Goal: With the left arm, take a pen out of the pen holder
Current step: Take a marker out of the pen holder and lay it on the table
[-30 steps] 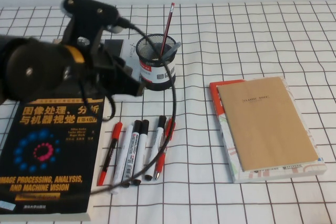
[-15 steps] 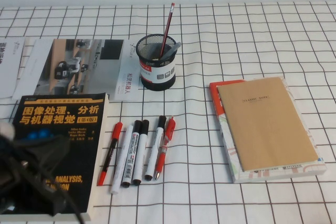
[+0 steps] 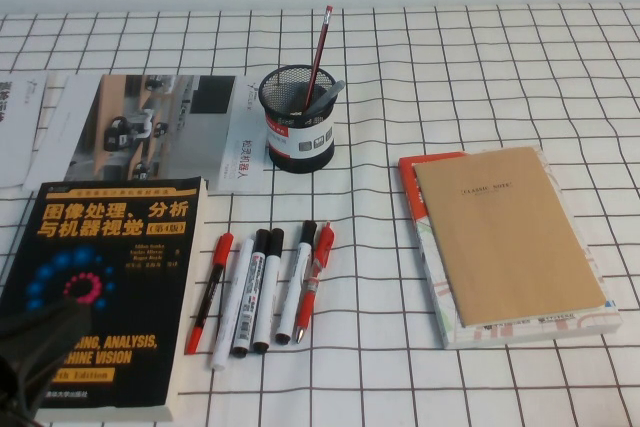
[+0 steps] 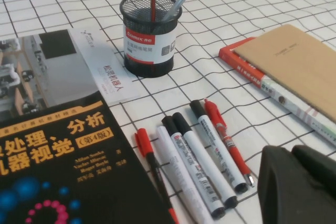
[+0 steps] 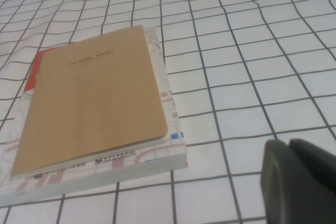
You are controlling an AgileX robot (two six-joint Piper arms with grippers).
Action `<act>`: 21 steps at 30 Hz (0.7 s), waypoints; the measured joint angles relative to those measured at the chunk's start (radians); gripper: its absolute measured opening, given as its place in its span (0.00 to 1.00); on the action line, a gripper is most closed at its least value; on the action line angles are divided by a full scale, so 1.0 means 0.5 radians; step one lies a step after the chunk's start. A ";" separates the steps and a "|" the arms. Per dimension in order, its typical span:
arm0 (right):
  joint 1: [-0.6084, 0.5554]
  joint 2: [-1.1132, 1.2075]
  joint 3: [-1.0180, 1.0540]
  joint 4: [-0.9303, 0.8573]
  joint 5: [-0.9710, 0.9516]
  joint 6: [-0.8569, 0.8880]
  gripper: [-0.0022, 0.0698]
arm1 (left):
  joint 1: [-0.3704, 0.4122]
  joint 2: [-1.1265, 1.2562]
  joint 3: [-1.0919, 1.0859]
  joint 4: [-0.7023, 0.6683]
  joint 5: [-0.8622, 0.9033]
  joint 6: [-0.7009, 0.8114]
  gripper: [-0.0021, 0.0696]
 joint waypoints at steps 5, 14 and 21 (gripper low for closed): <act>0.000 0.000 0.000 0.000 0.000 0.000 0.01 | 0.000 0.000 0.000 0.160 0.042 0.000 0.03; 0.000 0.000 0.000 0.000 0.000 0.000 0.01 | 0.092 -0.076 0.023 0.298 0.064 0.000 0.03; 0.000 0.000 0.000 0.000 0.000 0.000 0.01 | 0.363 -0.350 0.373 0.345 -0.242 -0.121 0.03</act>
